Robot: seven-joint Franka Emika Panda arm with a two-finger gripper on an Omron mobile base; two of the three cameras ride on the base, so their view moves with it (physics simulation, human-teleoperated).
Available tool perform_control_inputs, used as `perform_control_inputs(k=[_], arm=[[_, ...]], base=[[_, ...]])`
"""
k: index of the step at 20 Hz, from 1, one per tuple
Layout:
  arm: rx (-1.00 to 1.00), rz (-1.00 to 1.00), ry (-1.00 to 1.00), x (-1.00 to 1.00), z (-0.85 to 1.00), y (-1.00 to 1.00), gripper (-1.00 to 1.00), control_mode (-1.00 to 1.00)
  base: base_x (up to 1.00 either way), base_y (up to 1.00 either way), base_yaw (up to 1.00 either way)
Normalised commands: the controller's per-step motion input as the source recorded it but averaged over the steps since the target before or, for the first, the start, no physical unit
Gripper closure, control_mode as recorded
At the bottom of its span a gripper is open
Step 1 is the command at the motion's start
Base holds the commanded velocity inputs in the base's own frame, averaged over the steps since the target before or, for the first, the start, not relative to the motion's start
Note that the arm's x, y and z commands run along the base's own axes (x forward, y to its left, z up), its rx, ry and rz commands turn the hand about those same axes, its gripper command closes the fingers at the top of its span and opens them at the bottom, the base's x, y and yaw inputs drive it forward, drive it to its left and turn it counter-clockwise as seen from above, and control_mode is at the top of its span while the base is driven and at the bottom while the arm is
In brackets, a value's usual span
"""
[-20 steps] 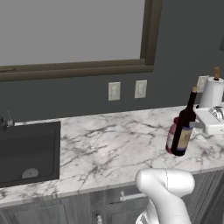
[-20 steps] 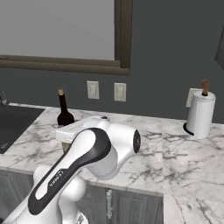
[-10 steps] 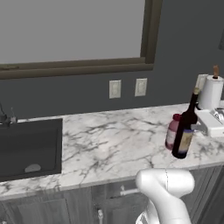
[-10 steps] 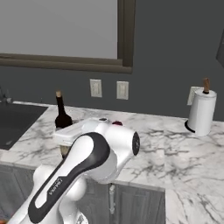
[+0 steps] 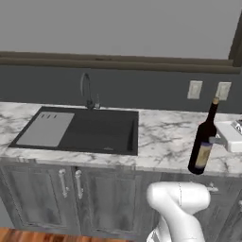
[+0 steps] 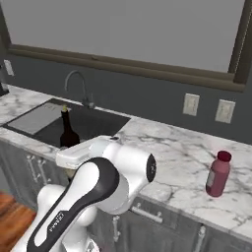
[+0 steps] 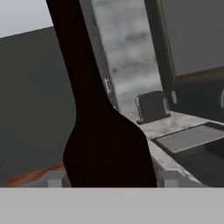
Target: There is a wine glass and glass cup on the dining counter. Place the wine bottle next to the wine glass and the juice bottle next to the glass cup.
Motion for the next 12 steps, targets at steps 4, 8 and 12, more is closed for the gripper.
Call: perform_control_inputs(k=[4,8,12], arm=[[0.0,0.0,0.0,0.0,0.0,0.0,1.0,1.0],[0.0,0.0,0.0,0.0,0.0,0.0,1.0,1.0],[0.0,0.0,0.0,0.0,0.0,0.0,1.0,1.0]], base=[[0.0,0.97,0.71],[-0.01,0.76,0.8],[0.0,0.69,0.78]])
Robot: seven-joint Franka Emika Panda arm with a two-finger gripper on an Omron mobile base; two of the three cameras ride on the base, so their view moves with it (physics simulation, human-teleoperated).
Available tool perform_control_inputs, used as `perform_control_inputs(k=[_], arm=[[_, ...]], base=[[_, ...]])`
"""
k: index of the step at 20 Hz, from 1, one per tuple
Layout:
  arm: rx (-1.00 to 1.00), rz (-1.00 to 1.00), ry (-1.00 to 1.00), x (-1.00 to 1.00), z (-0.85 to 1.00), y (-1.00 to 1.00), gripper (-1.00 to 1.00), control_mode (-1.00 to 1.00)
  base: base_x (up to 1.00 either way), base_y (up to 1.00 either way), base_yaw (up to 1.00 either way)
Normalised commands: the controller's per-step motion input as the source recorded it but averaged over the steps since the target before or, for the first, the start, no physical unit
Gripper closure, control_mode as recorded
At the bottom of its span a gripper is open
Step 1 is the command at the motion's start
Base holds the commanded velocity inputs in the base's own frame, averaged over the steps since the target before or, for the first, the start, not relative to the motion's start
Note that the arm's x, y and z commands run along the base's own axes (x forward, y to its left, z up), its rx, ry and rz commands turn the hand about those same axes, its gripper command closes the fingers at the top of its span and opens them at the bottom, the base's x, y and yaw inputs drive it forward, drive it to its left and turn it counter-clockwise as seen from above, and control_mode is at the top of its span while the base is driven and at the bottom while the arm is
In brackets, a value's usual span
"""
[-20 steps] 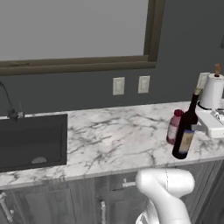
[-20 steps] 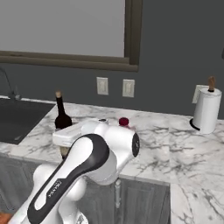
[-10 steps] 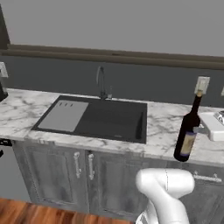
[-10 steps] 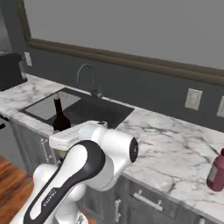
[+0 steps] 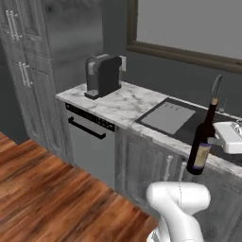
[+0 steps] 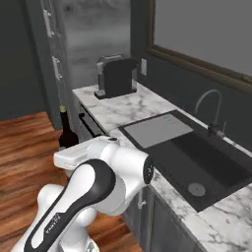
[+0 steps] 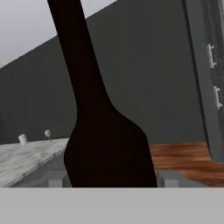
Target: There is a wine glass and glass cup on the dining counter. Place the wine bottle next to the wine glass and the juice bottle next to the glass cup.
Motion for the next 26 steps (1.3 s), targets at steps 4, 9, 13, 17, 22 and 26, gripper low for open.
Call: perform_control_inputs(k=[4,9,13,17,22,26], arm=[[0.0,0.0,0.0,0.0,0.0,0.0,1.0,1.0],[0.0,0.0,0.0,0.0,0.0,0.0,1.0,1.0],[0.0,0.0,0.0,0.0,0.0,0.0,1.0,1.0],[0.0,0.0,0.0,0.0,0.0,0.0,1.0,1.0],[0.0,0.0,0.0,0.0,0.0,0.0,1.0,1.0],[0.0,0.0,0.0,0.0,0.0,0.0,1.0,1.0]], base=[[0.0,0.59,0.76],[0.0,0.35,0.7],[0.01,0.28,0.65],[0.03,0.14,0.62],[0.11,0.03,0.58],[0.51,0.0,0.52]])
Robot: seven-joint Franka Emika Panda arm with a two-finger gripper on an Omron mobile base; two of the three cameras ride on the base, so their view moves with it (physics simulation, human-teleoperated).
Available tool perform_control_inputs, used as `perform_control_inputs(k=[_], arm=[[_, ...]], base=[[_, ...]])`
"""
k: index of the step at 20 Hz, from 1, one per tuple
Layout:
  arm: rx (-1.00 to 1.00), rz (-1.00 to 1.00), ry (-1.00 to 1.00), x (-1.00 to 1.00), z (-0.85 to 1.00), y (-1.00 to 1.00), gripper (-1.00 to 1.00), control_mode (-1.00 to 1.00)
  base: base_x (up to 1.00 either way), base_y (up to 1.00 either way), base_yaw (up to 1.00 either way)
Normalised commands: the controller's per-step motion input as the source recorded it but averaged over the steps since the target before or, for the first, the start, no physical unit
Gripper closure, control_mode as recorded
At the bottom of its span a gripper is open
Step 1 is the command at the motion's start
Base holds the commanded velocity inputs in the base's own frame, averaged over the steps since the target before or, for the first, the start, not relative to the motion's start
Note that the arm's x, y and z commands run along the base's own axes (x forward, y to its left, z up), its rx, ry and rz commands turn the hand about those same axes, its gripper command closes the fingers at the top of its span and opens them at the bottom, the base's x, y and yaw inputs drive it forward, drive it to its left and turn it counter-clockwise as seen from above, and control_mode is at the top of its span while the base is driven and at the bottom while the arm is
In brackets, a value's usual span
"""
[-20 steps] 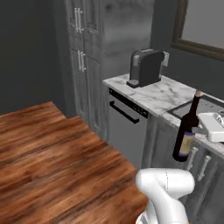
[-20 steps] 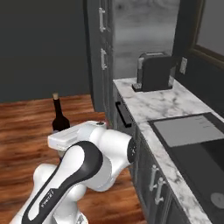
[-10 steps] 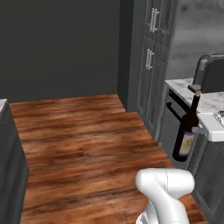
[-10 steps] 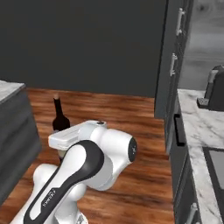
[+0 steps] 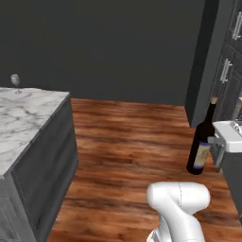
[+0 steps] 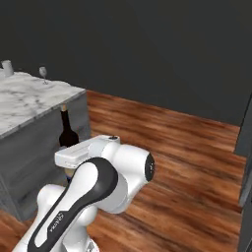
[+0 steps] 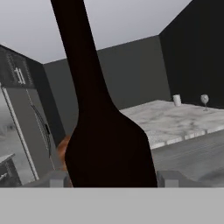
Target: There is a wine glass and glass cup on the dining counter. Place the wine bottle next to the wine glass and the juice bottle next to the glass cup.
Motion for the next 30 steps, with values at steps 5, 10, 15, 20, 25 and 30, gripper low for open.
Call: perform_control_inputs(k=[5,10,15,20,25,30], arm=[[0.0,0.0,0.0,0.0,0.0,0.0,1.0,1.0],[0.0,0.0,0.0,0.0,0.0,0.0,1.0,1.0],[0.0,0.0,0.0,0.0,0.0,0.0,1.0,1.0],[0.0,0.0,0.0,0.0,0.0,0.0,1.0,1.0],[0.0,0.0,0.0,0.0,0.0,0.0,1.0,1.0],[0.0,0.0,0.0,0.0,0.0,0.0,1.0,1.0]], base=[[0.97,-0.31,0.42],[1.0,-0.25,0.31],[1.0,-0.21,0.33],[1.0,-0.27,0.34],[1.0,-0.24,0.35],[1.0,-0.2,0.36]])
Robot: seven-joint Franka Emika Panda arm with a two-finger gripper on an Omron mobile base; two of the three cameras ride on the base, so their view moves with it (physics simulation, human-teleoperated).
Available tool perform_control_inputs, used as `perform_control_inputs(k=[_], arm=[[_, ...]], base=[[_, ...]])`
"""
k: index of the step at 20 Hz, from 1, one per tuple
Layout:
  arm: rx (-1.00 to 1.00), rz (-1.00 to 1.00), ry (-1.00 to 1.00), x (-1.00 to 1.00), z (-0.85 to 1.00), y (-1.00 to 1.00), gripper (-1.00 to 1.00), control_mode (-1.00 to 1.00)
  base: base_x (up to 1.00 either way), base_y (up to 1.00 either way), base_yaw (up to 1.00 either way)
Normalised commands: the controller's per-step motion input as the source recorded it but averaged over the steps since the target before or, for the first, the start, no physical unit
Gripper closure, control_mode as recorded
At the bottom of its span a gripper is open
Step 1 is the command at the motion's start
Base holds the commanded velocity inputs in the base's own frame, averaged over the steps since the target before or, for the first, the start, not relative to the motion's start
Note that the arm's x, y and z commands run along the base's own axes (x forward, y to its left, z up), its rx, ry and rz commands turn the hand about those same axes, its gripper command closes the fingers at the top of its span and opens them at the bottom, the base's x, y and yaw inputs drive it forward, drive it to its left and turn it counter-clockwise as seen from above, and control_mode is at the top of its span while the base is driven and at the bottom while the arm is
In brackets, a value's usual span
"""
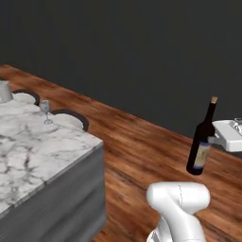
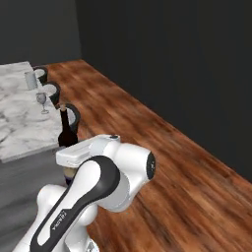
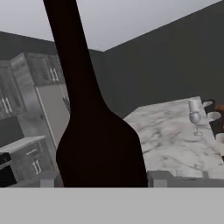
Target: There is a wine glass and glass cup on the dining counter. Place the wine bottle next to the wine glass and the juice bottle next to the glass cup.
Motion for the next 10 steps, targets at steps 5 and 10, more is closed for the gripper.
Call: perform_control_inputs(k=[5,10], arm=[[0.0,0.0,0.0,0.0,0.0,0.0,1.0,1.0],[0.0,0.0,0.0,0.0,0.0,0.0,1.0,1.0]], base=[[1.0,-0.17,0.41],[1.0,-0.24,0.46]])
